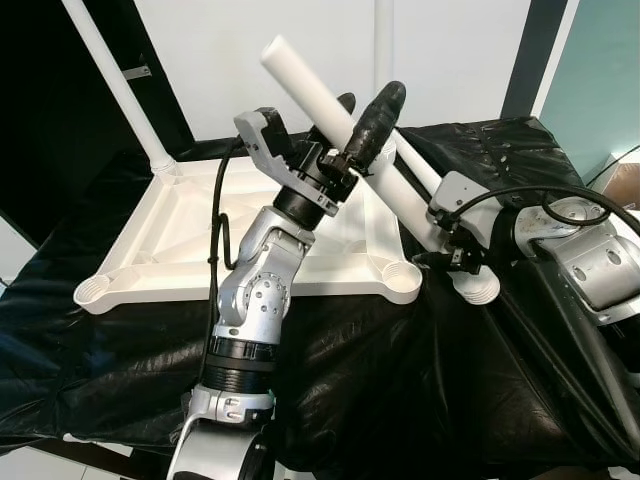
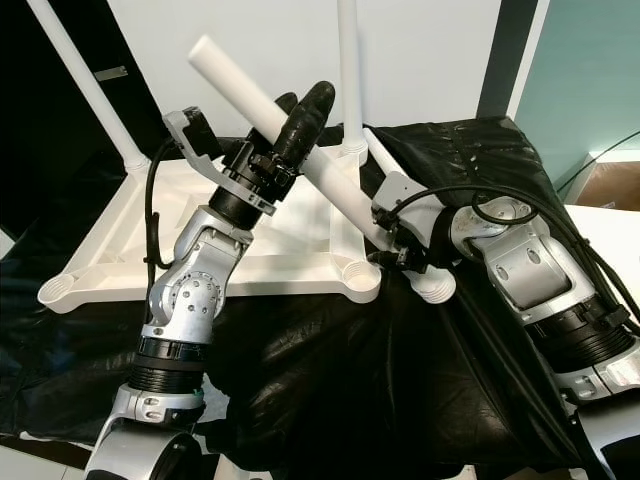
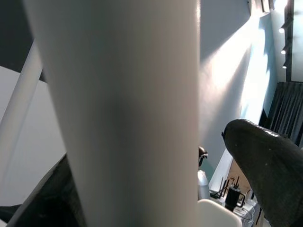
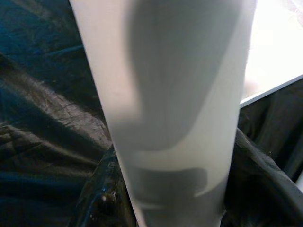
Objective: Building children table
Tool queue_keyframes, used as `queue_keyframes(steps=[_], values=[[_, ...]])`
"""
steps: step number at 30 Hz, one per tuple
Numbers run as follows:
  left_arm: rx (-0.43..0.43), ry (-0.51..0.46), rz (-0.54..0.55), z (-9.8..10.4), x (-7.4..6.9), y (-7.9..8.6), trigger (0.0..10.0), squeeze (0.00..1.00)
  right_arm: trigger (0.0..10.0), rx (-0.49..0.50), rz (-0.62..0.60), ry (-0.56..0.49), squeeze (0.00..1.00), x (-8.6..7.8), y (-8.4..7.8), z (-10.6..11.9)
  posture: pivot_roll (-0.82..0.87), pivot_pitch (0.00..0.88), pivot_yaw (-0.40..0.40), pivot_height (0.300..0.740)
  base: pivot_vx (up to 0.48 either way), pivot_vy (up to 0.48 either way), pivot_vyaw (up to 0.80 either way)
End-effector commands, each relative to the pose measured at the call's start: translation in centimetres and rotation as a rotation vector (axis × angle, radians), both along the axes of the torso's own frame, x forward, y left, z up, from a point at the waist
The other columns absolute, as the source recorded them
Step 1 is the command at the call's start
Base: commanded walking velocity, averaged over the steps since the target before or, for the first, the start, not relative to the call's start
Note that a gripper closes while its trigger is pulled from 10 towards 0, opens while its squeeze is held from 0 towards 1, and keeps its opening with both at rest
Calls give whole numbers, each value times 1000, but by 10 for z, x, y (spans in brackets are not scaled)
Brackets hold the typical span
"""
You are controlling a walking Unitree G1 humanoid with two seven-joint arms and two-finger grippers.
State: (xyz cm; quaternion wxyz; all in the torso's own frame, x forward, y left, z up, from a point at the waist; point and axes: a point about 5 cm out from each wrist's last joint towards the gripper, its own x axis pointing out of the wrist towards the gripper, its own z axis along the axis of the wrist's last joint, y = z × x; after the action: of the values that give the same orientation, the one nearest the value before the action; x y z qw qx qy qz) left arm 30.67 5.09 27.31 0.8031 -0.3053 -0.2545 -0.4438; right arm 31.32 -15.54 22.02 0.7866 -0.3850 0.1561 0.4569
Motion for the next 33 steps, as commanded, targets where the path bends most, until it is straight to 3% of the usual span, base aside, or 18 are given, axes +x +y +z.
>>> queue_keyframes(steps=[1,3,4,5,9,10,16,28,29,33], values=[[22,-92,-82,3,-7,-1,10000,0,0,-4,43,-11,0,0,6,6,-121,0,109,740,0,0,0],[30,-89,-84,2,-7,-1,10000,0,0,-5,59,-3,0,-1,7,6,-118,0,111,740,0,0,0],[48,-87,-95,0,-8,-2,0,0,0,-5,70,-4,0,0,9,5,-114,0,115,740,0,0,0],[53,-88,-103,-1,-9,-2,0,0,2745,1,45,-34,0,4,10,6,-115,0,118,740,0,0,0],[55,-90,-108,-2,-9,-2,0,0,2745,5,26,-57,0,7,10,7,-115,0,118,740,0,0,0],[57,-92,-111,-2,-10,-2,0,0,10000,7,-7,-93,0,11,10,8,-115,0,118,740,0,0,0],[59,-99,-106,-1,-9,-1,0,0,10000,14,-97,-191,0,12,19,5,-119,0,124,740,0,0,0],[64,-98,-120,-2,-9,-3,0,0,10000,14,-148,-235,0,9,19,3,-129,0,129,740,0,0,0],[67,-98,-118,-3,-9,-3,0,0,10000,28,-174,-256,1000,10,18,4,-125,0,124,740,0,0,0],[75,-93,-108,-4,-9,-3,0,0,10000,35,-223,-342,1000,11,19,9,-123,0,122,740,0,0,0]])
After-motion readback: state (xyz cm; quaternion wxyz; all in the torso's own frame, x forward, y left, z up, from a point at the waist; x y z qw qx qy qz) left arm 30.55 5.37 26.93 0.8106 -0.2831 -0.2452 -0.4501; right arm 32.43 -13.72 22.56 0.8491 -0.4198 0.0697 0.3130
